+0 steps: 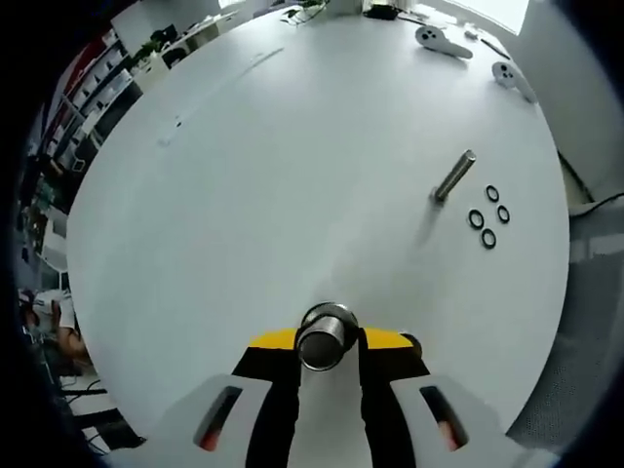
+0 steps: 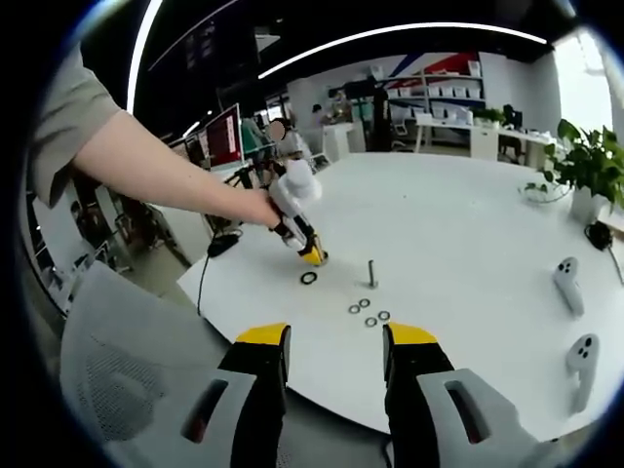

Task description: Place the washer onto the threaded stud by aligning its center hole with the stud, sliding it down to the base, and recovering from edge contact or off-axis alignment until the washer reaches the visible bottom stop.

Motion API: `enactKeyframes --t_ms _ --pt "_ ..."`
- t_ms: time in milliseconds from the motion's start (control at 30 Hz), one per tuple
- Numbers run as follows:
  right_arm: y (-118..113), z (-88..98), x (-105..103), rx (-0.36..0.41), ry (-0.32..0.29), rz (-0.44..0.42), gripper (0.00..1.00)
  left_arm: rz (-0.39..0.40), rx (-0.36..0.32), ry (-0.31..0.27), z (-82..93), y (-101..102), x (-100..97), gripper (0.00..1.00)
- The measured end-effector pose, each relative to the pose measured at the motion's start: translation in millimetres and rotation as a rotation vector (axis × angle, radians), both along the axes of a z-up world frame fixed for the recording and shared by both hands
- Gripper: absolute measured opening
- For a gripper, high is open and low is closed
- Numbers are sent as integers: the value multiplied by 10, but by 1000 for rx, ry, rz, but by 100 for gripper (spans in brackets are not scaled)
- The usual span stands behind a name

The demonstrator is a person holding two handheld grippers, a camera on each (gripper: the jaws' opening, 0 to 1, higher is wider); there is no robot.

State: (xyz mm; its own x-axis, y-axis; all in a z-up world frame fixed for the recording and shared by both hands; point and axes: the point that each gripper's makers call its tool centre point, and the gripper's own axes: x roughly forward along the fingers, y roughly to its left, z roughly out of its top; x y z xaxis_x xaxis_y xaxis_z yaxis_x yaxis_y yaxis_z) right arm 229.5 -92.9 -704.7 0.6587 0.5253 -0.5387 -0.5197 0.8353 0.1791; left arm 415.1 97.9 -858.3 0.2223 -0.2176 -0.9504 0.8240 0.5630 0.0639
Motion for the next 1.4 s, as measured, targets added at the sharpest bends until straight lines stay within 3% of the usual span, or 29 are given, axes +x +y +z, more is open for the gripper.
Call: enactKeyframes --t_ms 167,233,700,1400 --pt "1 -5 -2 -1 3 0 40 49 -51 19 46 -6 32 23" --pt "-1 -5 -2 -2 2 0 40 55 -58 -10 94 1 66 25" --pt "11 -22 -9 -7 9 7 40 130 -112 -22 219 131 -38 25" --pt "5 -34 -9 -9 16 3 40 112 -124 33 34 53 -438 24"
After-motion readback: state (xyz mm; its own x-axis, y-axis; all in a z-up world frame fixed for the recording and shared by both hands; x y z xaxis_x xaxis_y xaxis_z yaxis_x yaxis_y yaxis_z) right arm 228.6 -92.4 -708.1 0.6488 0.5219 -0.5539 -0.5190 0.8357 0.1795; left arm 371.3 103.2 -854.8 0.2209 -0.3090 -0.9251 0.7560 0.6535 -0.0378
